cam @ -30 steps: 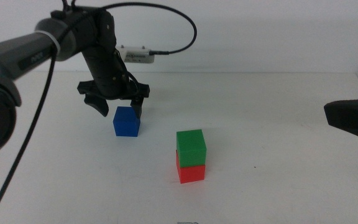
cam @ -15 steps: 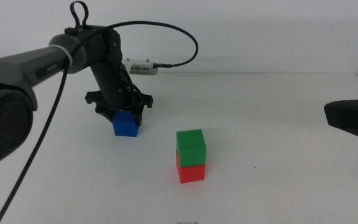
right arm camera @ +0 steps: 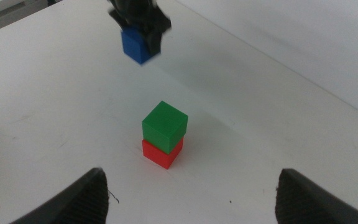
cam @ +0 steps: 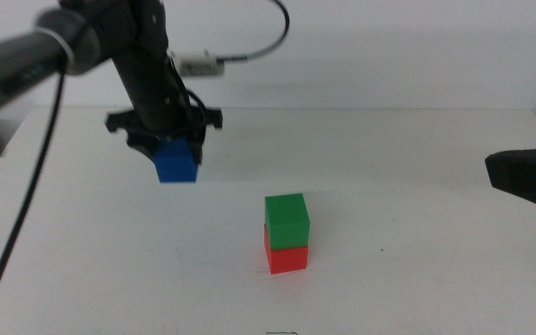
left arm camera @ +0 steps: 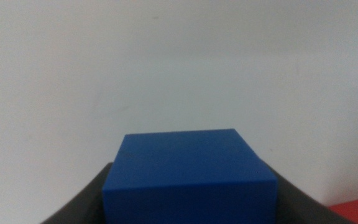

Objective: Stack red cubes first, then green, then blue cubes in a specific spot.

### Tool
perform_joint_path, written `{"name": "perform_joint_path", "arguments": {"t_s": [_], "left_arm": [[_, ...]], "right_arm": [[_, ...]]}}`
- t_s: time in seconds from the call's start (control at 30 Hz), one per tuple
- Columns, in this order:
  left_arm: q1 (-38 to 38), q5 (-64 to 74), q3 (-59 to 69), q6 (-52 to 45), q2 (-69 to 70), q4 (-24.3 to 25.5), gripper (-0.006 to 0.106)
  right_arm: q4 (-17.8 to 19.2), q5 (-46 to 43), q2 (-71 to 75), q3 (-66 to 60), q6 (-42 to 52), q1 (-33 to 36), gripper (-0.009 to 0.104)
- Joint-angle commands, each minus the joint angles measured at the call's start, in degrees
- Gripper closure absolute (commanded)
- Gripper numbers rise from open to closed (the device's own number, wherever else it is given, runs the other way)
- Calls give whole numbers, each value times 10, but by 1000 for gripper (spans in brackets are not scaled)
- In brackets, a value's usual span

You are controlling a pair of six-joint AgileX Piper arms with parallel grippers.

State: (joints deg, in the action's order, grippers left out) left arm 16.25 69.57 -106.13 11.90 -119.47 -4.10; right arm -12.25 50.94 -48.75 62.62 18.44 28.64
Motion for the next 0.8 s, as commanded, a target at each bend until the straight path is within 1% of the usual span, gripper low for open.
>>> {"name": "perform_joint_path", "arguments": {"t_s": [0.0,0.13,0.2,0.23,0.3,0.43,0.6,0.77], "left_arm": [[31,55,8,87,83,41,96],[125,47,79,237,176,149,96],[164,38,109,302,204,177,96],[182,29,117,333,213,180,96],[210,16,118,372,218,169,96],[255,4,109,406,207,162,96],[278,-13,109,403,193,155,96],[283,-47,109,386,182,147,96]], "right_arm": [[-5,-36,3,13,8,-4,1],[-5,-36,3,13,8,-4,1],[-5,-36,3,13,8,-4,1],[-5,-36,3,13,8,-4,1],[-5,-36,3,13,8,-4,1],[-5,-36,3,13,8,-4,1],[-5,-36,3,13,8,-4,1],[-5,-35,3,13,8,-4,1]]}}
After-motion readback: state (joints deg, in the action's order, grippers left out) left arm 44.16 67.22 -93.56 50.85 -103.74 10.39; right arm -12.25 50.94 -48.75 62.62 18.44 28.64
